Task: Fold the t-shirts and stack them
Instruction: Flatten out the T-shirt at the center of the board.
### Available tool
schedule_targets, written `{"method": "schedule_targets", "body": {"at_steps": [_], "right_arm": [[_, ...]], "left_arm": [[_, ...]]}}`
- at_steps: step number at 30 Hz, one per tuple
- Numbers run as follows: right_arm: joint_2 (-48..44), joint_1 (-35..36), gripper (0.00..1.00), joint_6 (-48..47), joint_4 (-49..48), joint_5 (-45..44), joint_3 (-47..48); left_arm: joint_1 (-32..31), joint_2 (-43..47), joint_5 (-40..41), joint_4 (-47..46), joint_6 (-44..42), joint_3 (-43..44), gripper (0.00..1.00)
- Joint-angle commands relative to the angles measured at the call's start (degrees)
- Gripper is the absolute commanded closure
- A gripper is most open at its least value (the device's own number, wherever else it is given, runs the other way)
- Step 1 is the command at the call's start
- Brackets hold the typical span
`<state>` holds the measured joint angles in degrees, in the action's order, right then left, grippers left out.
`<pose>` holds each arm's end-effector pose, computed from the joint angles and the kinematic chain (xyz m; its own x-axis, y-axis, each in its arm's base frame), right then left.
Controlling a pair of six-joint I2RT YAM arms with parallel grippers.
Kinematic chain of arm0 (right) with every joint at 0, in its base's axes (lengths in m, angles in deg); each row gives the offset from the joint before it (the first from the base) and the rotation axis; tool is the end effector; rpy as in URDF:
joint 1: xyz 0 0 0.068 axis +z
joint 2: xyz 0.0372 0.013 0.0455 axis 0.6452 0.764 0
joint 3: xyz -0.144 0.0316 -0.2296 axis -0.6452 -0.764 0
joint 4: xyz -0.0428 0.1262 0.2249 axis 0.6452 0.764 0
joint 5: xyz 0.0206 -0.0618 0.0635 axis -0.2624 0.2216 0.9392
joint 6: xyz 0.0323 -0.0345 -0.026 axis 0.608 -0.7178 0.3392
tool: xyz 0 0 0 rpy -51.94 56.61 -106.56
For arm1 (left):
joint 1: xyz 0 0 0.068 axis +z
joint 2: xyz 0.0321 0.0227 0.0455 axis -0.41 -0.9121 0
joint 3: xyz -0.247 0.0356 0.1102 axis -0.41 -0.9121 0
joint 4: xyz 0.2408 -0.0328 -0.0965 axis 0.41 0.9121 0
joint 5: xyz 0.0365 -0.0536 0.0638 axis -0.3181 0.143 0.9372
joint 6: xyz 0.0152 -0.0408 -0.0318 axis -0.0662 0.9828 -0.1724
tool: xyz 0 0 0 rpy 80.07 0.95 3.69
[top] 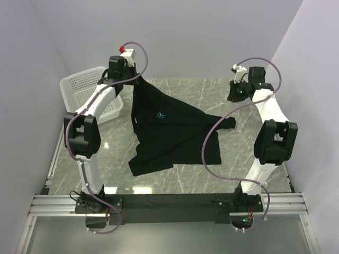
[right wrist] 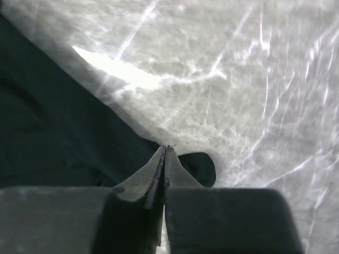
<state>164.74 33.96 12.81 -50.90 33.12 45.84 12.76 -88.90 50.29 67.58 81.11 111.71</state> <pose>0.4080 -0.0298 0.2815 -0.6488 -0.2112 -0.7311 -0.3918 0.9163 0.0830 0.4665 -0.1009 0.3119 -0.4592 -0.0814 -0.8846 0.2761 0.9334 -0.2293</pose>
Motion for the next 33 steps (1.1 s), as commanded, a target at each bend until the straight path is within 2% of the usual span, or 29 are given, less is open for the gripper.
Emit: {"method": "schedule_targets", "body": {"at_steps": [1, 2, 3, 5, 10, 16, 27, 30, 33], "right_arm": [[0.59, 0.77, 0.93, -3.01, 4.90, 5.02, 5.69], [1.56, 0.86, 0.79, -7.38, 7.36, 5.56, 6.41], [2.18, 0.94, 0.72, -9.16, 10.69, 5.83, 6.41], [2.02, 1.30, 0.59, -12.94, 11.43, 4.87, 3.18], [-1.85, 2.44, 0.51, -15.07, 7.75, -0.66, -7.19], [-1.85, 3.14, 0.49, -17.70, 3.96, -5.51, -12.04], [3.41, 7.53, 0.51, -17.09, -0.08, -13.59, -9.50], [4.38, 7.80, 0.55, -16.48, -1.22, -15.52, -8.09], [5.26, 7.62, 0.67, -15.86, -1.93, -16.49, -6.78]], "left_arm": [[0.28, 4.24, 1.65, -3.36, 0.28, -0.47, 1.00], [0.37, 4.16, 1.65, -3.27, 0.37, -0.47, 1.00], [0.45, 3.98, 1.65, -2.92, 0.46, -0.30, 1.00], [0.46, 3.63, 1.74, -2.48, 0.46, 0.06, 1.00], [0.63, 3.63, 1.56, -2.74, 0.46, -0.65, 1.00], [0.72, 3.19, 0.69, -2.31, 0.37, -0.56, 1.00], [0.72, 3.19, -0.37, -2.74, 1.16, -1.61, 1.00], [0.72, 3.28, -0.28, -2.83, 0.99, -1.79, 1.00], [0.72, 3.19, -0.46, -2.66, 0.90, -1.79, 1.00]]}}
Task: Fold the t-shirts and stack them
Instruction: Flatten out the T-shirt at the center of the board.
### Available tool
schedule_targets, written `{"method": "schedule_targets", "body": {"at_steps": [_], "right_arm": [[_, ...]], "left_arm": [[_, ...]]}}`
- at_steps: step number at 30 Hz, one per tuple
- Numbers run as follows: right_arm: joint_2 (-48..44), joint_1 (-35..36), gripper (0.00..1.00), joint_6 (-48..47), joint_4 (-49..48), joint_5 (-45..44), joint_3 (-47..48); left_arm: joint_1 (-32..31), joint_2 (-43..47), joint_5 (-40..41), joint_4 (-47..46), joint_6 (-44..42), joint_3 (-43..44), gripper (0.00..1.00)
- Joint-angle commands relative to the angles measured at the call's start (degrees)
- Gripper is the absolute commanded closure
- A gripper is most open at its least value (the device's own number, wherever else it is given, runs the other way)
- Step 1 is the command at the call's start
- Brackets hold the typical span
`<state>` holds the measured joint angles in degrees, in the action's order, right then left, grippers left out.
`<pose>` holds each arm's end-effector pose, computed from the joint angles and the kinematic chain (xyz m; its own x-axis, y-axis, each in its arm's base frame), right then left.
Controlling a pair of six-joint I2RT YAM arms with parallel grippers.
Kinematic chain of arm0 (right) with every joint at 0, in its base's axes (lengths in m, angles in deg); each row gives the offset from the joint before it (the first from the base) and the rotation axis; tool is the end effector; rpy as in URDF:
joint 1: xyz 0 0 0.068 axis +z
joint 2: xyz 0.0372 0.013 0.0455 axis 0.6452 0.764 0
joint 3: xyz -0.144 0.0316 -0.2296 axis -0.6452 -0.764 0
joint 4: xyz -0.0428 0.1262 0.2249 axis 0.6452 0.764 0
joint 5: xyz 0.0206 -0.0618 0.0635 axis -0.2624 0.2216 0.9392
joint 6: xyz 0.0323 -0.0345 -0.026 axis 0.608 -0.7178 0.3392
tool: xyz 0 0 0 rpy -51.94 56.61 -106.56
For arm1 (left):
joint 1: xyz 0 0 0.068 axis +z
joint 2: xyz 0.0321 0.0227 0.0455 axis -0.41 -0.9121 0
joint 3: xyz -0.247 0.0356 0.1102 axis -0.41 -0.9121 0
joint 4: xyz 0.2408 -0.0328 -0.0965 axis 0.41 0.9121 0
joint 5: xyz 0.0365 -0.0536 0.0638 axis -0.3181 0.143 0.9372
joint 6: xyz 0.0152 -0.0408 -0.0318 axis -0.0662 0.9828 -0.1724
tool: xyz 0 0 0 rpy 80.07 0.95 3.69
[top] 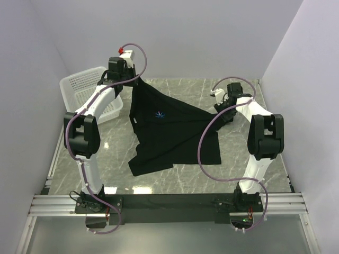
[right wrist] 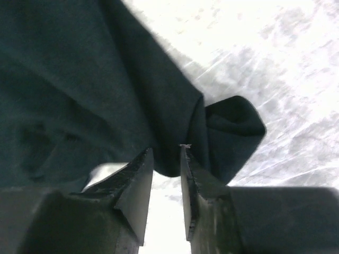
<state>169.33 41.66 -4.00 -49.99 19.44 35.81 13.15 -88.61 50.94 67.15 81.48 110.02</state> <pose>0.3958 0.0168 0.1936 -0.6746 -0.5774 -0.4600 -0.5966 0.7934 -0.1210 0.4653 -0.0969 0.3046 -0.4733 -0.0884 -0.8765 0.2535 0.9392 -0.2316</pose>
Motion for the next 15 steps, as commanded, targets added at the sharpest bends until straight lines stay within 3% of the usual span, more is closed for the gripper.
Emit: {"method": "schedule_targets", "body": {"at_steps": [1, 4, 6, 15], "right_arm": [[0.85, 0.02, 0.75, 1.12, -2.85, -2.81, 3.61], [1.03, 0.02, 0.94, 2.35, -3.20, -1.76, 5.37], [0.68, -0.07, 1.00, 4.45, -3.11, -0.01, 7.12], [0.41, 0.19, 1.00, 12.02, -5.31, 2.37, 16.08]], "left_arm": [[0.33, 2.82, -1.12, -2.31, 0.61, -0.10, 1.00], [0.33, 2.73, -1.20, -2.31, 0.62, -0.37, 1.00], [0.33, 2.73, -1.20, -2.22, 0.53, -0.46, 1.00], [0.50, 2.64, -1.03, -2.40, 0.62, -0.81, 1.00]]}}
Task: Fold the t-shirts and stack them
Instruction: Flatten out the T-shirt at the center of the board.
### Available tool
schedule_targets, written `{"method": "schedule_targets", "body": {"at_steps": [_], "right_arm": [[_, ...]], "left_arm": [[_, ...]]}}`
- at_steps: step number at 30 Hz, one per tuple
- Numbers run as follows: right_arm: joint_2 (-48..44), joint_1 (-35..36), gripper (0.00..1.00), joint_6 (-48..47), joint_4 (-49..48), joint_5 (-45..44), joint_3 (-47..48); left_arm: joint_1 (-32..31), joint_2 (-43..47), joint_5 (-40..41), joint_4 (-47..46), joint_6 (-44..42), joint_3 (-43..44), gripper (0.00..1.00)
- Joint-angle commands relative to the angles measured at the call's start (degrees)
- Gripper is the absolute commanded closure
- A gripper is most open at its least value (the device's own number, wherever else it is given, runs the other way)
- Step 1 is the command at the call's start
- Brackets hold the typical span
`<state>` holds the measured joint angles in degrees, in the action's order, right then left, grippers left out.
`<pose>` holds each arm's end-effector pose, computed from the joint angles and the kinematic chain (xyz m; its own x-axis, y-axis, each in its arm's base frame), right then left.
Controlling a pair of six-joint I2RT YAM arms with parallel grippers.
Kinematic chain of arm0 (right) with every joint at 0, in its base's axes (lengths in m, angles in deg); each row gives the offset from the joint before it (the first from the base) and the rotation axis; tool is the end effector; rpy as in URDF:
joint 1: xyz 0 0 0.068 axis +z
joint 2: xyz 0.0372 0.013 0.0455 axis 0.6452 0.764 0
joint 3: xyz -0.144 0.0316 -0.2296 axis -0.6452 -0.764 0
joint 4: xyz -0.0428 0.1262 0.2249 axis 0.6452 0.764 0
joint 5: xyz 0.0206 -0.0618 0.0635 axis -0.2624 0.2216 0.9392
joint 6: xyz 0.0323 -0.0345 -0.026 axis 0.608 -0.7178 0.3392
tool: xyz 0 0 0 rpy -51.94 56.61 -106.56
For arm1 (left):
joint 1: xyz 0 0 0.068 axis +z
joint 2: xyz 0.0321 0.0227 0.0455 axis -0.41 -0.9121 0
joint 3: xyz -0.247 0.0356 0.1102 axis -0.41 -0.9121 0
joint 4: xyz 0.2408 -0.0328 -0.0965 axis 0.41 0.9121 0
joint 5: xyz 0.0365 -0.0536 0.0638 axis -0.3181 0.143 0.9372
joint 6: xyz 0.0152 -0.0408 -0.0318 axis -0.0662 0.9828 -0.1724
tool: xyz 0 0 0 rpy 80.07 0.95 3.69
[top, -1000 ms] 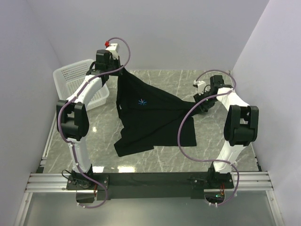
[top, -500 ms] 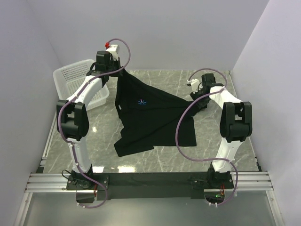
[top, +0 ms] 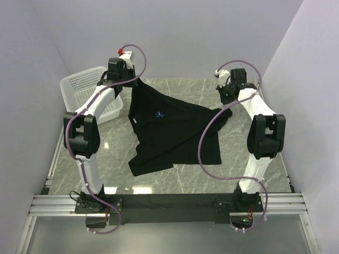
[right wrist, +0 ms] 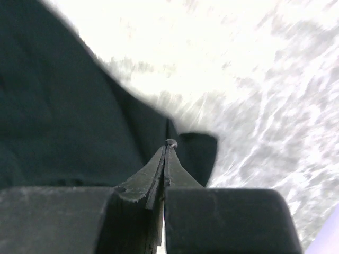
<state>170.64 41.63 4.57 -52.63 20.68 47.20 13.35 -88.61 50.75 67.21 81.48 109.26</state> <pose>0.4305 0.0182 0.2483 -0.6274 -0.4472 -0.6375 -0.4782 0.8674 -0.1379 0.4648 -0.0953 0.2998 -0.4857 -0.0875 -0.8697 0.2497 0.9396 -0.2340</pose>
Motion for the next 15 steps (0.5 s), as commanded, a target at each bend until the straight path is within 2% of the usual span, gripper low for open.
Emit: {"method": "schedule_targets", "body": {"at_steps": [1, 6, 8, 9, 11, 13, 15], "right_arm": [[-0.38, 0.39, 1.00, 3.54, -2.40, 0.61, 5.49], [1.82, 1.27, 1.00, 3.72, -2.23, -1.33, 8.48], [2.52, 1.27, 0.99, 2.84, 1.18, 0.84, 10.14], [2.62, 1.18, 0.85, 0.58, 2.60, 1.99, 10.24], [2.09, 1.09, 0.67, -1.63, 5.84, 4.63, 9.20], [1.48, 1.01, 0.57, -4.79, 7.26, 5.17, 6.39], [0.68, 1.09, 0.53, -6.82, 6.92, 4.82, 3.14]], "left_arm": [[0.31, 2.55, -0.92, -2.46, 0.70, -0.04, 1.00], [0.31, 2.55, -0.66, -2.29, 0.62, 0.04, 1.00], [0.39, 2.55, -0.48, -2.11, 0.44, 0.22, 1.00], [0.48, 2.55, -0.57, -2.02, 0.44, 0.31, 1.00], [0.57, 2.55, -0.66, -2.20, 0.53, 0.31, 1.00], [0.57, 2.47, -0.92, -2.28, 0.79, 0.31, 1.00], [0.57, 2.47, -1.27, -2.81, 1.05, -0.22, 1.00]]}}
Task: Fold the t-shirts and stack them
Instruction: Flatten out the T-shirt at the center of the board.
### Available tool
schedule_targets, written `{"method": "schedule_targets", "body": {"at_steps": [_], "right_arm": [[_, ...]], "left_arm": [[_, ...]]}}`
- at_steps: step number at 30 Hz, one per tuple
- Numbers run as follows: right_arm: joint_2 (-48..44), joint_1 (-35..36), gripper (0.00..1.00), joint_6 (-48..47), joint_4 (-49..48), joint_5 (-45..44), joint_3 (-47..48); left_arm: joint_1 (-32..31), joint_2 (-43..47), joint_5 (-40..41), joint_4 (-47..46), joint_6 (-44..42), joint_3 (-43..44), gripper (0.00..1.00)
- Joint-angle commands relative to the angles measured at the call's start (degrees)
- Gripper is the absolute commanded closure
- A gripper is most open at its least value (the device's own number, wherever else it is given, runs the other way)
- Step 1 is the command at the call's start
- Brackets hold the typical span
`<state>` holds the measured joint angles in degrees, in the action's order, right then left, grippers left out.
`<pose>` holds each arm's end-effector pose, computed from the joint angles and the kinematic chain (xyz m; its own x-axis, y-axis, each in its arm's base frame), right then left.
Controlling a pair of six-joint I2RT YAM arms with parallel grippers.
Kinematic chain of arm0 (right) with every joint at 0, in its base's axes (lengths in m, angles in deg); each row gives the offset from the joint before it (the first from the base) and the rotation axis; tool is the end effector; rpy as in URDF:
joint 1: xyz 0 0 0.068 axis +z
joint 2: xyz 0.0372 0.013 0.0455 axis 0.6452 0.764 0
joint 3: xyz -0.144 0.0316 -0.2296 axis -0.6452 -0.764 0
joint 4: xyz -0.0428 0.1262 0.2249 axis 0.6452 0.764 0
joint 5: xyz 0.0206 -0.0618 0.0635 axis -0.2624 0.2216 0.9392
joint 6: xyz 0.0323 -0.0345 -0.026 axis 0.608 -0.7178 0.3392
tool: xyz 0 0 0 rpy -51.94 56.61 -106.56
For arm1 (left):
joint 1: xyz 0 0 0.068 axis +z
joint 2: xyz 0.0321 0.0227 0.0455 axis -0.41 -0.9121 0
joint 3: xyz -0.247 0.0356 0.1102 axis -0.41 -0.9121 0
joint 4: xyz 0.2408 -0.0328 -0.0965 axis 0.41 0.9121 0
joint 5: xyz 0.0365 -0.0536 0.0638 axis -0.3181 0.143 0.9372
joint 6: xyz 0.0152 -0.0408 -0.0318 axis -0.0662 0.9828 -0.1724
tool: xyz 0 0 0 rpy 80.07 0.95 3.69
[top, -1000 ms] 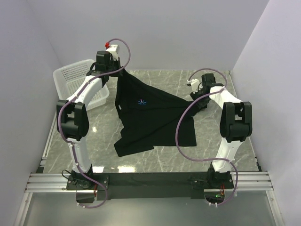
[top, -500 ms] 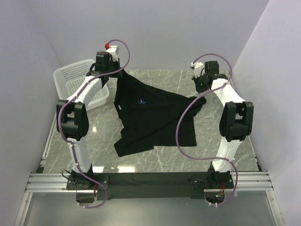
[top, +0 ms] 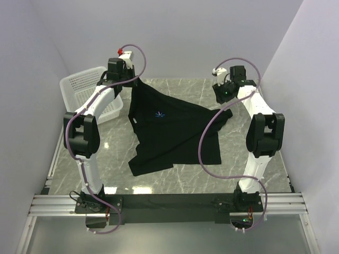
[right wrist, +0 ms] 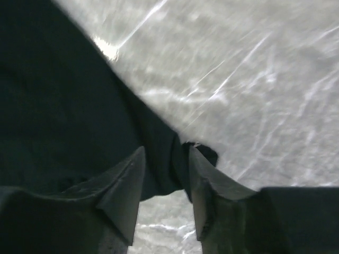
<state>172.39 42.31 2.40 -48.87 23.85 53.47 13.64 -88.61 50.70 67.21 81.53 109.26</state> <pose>0.4400 0.0256 0.2665 -0.5785 -0.4800 -0.6596 -0.5395 0.8316 -0.1320 0.4653 -0.0930 0.2998 -0.4856 -0.0908 -0.8694 0.2452 0.9405 -0.2352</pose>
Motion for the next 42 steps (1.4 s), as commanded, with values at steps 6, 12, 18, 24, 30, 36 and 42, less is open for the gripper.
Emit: {"method": "schedule_targets", "body": {"at_steps": [6, 12, 18, 24, 30, 36, 42], "right_arm": [[3.76, 2.52, 0.51, -8.09, 5.79, 2.62, -0.27], [9.65, 4.63, 0.52, -8.44, 8.78, 1.83, 5.46], [12.99, 5.16, 0.54, -7.48, 8.69, -1.60, 7.65], [12.73, 5.25, 0.70, -7.04, 7.73, -1.70, 7.13], [7.82, 5.34, 1.00, -6.43, 4.22, 1.12, 4.15], [0.96, 6.74, 1.00, -2.91, -3.78, -1.51, 5.46], [-1.41, 9.47, 1.00, -3.43, -5.45, -2.21, 8.45]], "left_arm": [[0.28, 2.55, -2.11, -3.69, 1.45, -0.84, 0.99], [0.37, 2.90, -2.19, -3.34, 0.92, -1.09, 1.00], [0.46, 3.52, -2.81, -4.39, 1.80, -2.15, 1.00], [0.46, 3.78, -3.07, -4.22, 1.71, -2.24, 1.00], [0.46, 4.14, -2.72, -4.04, 1.28, -2.77, 1.00], [0.55, 4.40, -2.46, -3.87, 1.01, -3.21, 1.00], [0.64, 4.57, -2.37, -4.13, 1.36, -3.47, 1.00]]}}
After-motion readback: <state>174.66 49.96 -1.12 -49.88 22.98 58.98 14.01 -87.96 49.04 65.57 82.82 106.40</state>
